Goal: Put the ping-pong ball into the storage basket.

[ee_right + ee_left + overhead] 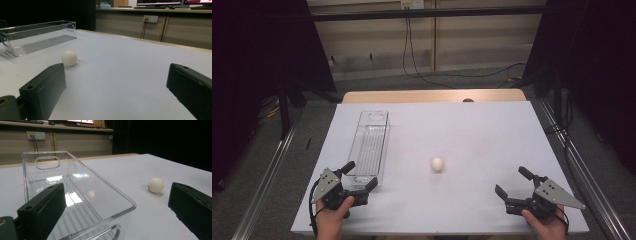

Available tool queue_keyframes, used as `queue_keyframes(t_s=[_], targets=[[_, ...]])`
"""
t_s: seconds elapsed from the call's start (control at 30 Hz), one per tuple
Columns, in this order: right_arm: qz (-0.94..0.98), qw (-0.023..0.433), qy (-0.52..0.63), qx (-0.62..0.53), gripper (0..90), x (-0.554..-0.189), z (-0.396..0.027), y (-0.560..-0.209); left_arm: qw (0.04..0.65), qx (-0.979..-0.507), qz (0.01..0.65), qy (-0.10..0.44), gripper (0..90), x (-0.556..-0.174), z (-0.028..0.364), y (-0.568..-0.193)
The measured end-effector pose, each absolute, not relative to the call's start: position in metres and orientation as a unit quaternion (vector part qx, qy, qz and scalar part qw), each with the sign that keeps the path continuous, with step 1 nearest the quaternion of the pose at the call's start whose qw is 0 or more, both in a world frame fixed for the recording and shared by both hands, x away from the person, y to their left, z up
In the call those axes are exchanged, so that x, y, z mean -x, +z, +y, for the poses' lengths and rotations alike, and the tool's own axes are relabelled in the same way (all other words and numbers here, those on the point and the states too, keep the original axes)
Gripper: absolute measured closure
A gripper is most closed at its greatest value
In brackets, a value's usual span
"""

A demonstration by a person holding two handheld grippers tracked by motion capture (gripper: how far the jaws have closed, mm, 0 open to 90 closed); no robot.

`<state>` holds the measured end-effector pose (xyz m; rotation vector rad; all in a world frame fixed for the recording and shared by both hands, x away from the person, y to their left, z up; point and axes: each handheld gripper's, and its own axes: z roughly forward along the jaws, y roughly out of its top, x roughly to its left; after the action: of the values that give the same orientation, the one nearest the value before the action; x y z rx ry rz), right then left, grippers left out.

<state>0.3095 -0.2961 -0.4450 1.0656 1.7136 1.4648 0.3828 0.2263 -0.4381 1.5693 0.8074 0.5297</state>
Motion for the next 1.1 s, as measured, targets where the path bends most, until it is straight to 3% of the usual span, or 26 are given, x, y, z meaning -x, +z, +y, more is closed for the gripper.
queue_keyframes(t_s=[1.1], targets=[[0.652,0.316,0.556,-0.407,2.0,-0.316,-0.294,-0.446,0.603,-0.68,0.355,0.219,1.2,-0.382,0.214,-0.424]])
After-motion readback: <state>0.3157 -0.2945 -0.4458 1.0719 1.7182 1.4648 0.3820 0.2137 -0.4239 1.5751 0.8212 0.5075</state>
